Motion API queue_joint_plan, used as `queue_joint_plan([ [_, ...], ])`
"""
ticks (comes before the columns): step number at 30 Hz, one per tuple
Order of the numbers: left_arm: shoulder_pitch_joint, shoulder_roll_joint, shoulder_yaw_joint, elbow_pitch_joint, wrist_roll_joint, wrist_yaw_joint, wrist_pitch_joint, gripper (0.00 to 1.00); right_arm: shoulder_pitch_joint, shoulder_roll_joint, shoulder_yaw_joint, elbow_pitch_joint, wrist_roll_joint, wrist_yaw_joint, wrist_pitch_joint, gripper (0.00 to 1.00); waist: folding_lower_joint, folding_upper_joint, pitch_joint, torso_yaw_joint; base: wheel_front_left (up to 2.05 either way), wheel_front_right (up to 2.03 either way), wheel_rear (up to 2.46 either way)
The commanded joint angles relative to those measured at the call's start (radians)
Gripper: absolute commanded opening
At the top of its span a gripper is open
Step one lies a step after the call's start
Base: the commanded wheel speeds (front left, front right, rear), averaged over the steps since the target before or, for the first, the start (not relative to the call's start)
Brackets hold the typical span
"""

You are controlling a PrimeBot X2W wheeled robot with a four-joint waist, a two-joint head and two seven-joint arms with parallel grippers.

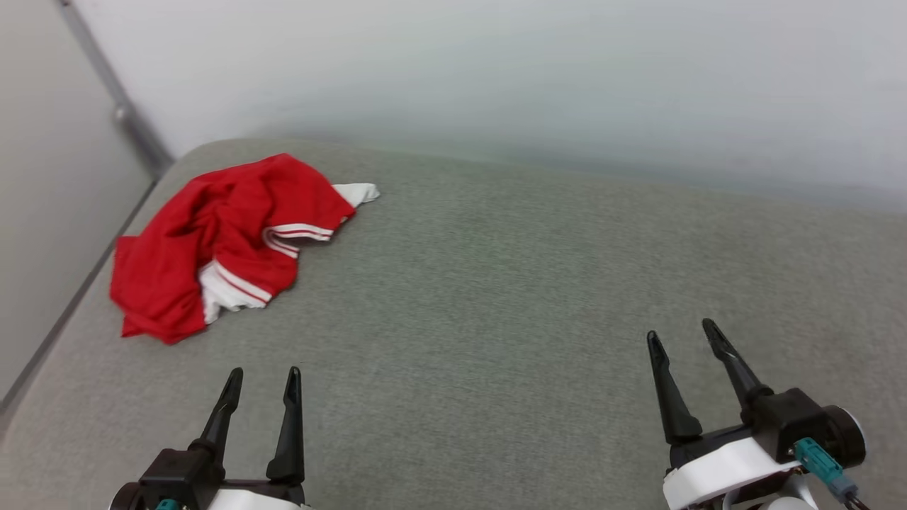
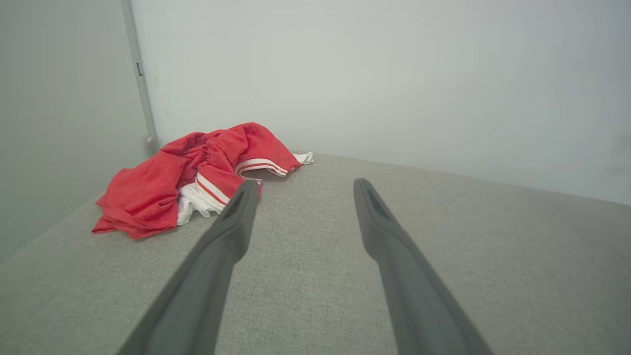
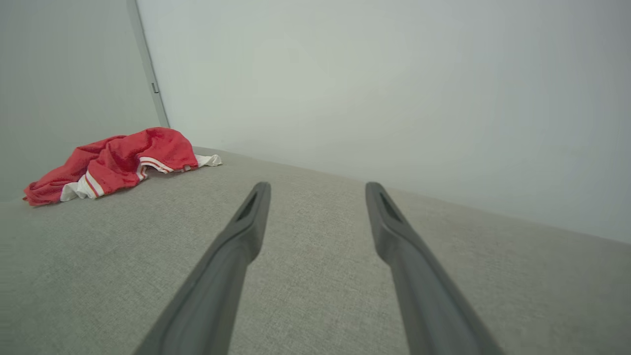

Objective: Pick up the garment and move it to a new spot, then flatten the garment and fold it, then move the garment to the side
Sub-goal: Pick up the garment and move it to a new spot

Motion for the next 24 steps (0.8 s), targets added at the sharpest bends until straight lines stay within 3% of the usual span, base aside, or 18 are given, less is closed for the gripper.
queue_joint_plan([
  [1,0.015,-0.001,0.006,-0.003,0.009,-0.003,-0.003,1.00,0.018,0.001,0.007,0.002,0.009,0.000,-0.002,1.00,0.0000,-0.0001,-0.014,0.053,0.00,0.00,0.00],
  [9,0.031,-0.001,0.015,-0.002,0.022,-0.010,-0.003,1.00,0.023,0.001,0.023,-0.002,0.016,0.000,-0.002,1.00,0.0000,-0.0001,-0.031,0.155,0.00,0.00,0.00],
  [24,0.044,-0.001,0.009,0.003,0.032,-0.020,-0.003,1.00,0.031,0.001,0.052,0.011,0.040,0.000,-0.002,1.00,0.0000,-0.0001,-0.037,0.253,0.00,0.00,0.00],
])
